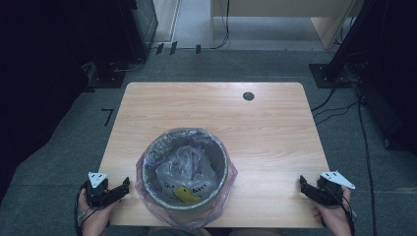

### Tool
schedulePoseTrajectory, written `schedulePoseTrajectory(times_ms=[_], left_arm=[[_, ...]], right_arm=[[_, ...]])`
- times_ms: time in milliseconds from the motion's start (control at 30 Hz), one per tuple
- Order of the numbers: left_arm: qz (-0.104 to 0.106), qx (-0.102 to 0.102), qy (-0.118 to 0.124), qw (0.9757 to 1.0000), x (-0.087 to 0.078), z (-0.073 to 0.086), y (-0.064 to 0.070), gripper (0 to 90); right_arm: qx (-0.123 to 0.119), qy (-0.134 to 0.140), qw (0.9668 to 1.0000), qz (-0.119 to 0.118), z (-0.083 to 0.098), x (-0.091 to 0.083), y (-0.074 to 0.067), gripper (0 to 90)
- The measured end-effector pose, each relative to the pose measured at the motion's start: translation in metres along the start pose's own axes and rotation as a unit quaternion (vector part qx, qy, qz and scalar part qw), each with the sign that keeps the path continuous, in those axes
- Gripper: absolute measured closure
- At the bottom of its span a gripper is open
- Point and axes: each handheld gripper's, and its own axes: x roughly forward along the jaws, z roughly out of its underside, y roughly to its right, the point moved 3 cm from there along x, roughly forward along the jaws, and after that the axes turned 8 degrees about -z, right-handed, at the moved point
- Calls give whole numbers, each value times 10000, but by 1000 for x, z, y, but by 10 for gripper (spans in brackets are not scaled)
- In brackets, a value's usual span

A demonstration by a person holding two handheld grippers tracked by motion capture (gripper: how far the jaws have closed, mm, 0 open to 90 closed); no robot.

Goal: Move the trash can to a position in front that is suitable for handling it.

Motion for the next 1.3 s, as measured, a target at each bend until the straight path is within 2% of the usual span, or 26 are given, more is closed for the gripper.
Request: schedulePoseTrajectory(times_ms=[33, 133, 167, 233, 267, 333, 400, 467, 567, 667, 767, 867, 933, 1067, 1200, 1300], left_arm=[[176, -182, 56, 9997, -4, -3, 4, 144], [231, -201, 284, 9991, -12, -9, 13, 143], [301, -271, 390, 9984, -16, -12, 16, 143], [468, -423, 468, 9969, -23, -16, 21, 143], [534, -465, 492, 9963, -26, -17, 23, 143], [599, -436, 548, 9957, -32, -19, 30, 143], [740, -367, 642, 9945, -38, -20, 39, 143], [909, -312, 704, 9929, -43, -22, 47, 143], [1054, -304, 721, 9914, -47, -23, 58, 143], [1115, -233, 729, 9908, -50, -23, 68, 143], [1148, -172, 752, 9904, -51, -24, 79, 144], [1183, -111, 700, 9904, -50, -23, 87, 144], [1117, -133, 692, 9912, -50, -23, 91, 157], [1108, -122, 690, 9914, -50, -25, 95, 156], [1091, 11, 682, 9917, -49, -29, 107, 157], [1127, 91, 681, 9913, -49, -32, 116, 157]], right_arm=[[-1, 1, 10000, 2, 0, 0, 0, 269], [-25, 2, 10000, 37, 1, -1, -1, 271], [-50, 12, 9999, 87, 1, -1, -2, 273], [-272, 57, 9993, 264, 3, -3, -8, 299], [-344, 33, 9991, 250, 3, -4, -12, 299], [-444, -33, 9989, 142, 2, -5, -21, 298], [-519, 29, 9986, 55, 0, -6, -32, 300], [-424, 85, 9990, -131, -4, -9, -40, 339], [-172, 270, 9984, -469, -12, -16, -53, 404], [-113, 562, 9958, -717, -18, -25, -68, 421], [-91, 737, 9932, -895, -20, -31, -82, 422], [139, 841, 9877, -1310, -24, -38, -96, 446], [150, 935, 9842, -1498, -29, -44, -108, 446], [110, 1024, 9808, -1654, -35, -48, -126, 445], [-17, 1021, 9802, -1696, -42, -46, -139, 444], [-76, 1057, 9805, -1653, -49, -45, -144, 444]])
